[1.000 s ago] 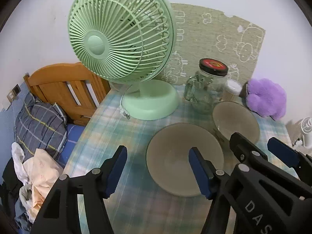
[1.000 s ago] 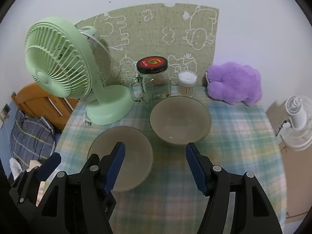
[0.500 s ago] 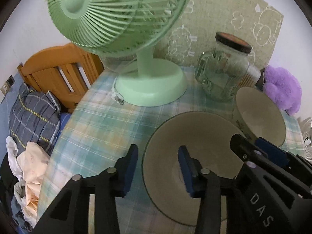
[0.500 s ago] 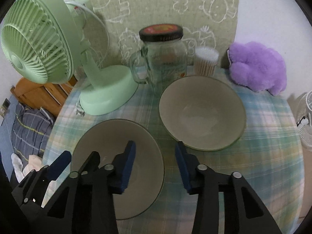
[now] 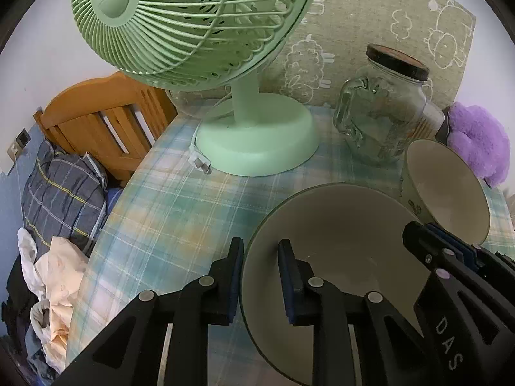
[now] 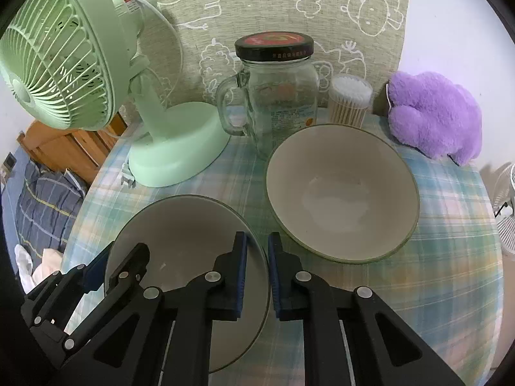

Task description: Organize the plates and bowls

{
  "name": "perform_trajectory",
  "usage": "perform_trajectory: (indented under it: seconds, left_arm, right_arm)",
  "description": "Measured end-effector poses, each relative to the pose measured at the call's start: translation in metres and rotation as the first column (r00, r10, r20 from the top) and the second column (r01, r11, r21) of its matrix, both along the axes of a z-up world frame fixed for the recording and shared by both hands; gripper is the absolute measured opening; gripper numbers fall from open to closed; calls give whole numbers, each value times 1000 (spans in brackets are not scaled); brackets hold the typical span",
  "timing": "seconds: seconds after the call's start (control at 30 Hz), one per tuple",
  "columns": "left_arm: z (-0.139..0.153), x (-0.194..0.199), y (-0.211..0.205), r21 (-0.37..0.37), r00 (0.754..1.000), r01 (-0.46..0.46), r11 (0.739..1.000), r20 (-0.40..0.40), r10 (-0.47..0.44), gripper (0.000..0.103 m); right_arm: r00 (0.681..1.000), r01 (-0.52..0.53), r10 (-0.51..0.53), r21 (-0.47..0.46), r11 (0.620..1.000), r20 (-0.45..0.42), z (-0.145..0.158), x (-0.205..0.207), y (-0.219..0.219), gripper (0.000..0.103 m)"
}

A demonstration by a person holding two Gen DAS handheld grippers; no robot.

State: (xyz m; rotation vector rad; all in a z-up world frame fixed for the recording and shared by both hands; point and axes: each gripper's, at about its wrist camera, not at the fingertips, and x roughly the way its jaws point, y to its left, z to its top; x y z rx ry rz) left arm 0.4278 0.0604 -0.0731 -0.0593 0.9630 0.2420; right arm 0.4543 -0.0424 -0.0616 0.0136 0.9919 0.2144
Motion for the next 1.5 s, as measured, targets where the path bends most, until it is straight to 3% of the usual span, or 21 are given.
perform_trajectory:
  seconds: [0.23,0.27,0.3,0.47,0.5,0.63,0.7,0.77,0.83,0.97,1.1,1.23,1.5]
  left_arm:
    - [10,-11,-7,-22,999,36,999,18,-36,18]
    - [15,-14,-7,-45,998,48,998,37,-47,10]
    - [19,-17,-8,-61,997,65,996,49,-62,7]
    - [14,-23,-11,0,999,51,999,-1,-51,9]
    - [11,-24,-9,9,999,45,999,-13,-45,12]
    - [2,-26,0,4,999,16,1000,-31,-15,28]
    - [3,-27,2,3,1000,11,1000,-23,-10,40]
    - [4,-26,2,-4,1000,23,1000,-15,-23,43]
    - [3,-23,0,-1,999,37,999,-15,-37,43]
    - [-5,-16,-1,-17,998,51,999,-19,-52,43]
    - [-15,-10,-1,-41,998,61,997,-29,-62,32]
    - [-19,-5,0,-32,998,53,998,-31,-54,22]
    - [-14,-9,2,-23,998,49,999,-26,-49,19]
  right_arm:
    - [1000,11,-11,-21,1000,13,9,-10,-6,14]
    - [1000,12,-12,-20,1000,18,11,-12,-7,2]
    - [1000,-5,5,22,1000,18,15,-15,-9,2]
    - [1000,6,-6,-3,1000,-13,16,-21,-9,2]
    - [999,12,-11,32,999,-35,14,-23,-11,2]
    - [999,38,-38,-1,999,0,14,-32,-11,4]
    - [999,48,-48,-11,999,-23,10,-30,-13,9]
    - [997,51,-51,-6,999,-52,5,-27,-13,32]
    - [997,57,-57,6,998,-61,1,-26,-15,41]
    - [996,62,-61,8,998,-58,-4,-23,-15,41]
    - [997,47,-47,-1,999,-58,-10,-16,-10,40]
    - [997,27,-27,2,1000,-65,-16,-9,-3,18]
    - [998,17,-17,-8,1000,-55,-15,-10,2,17]
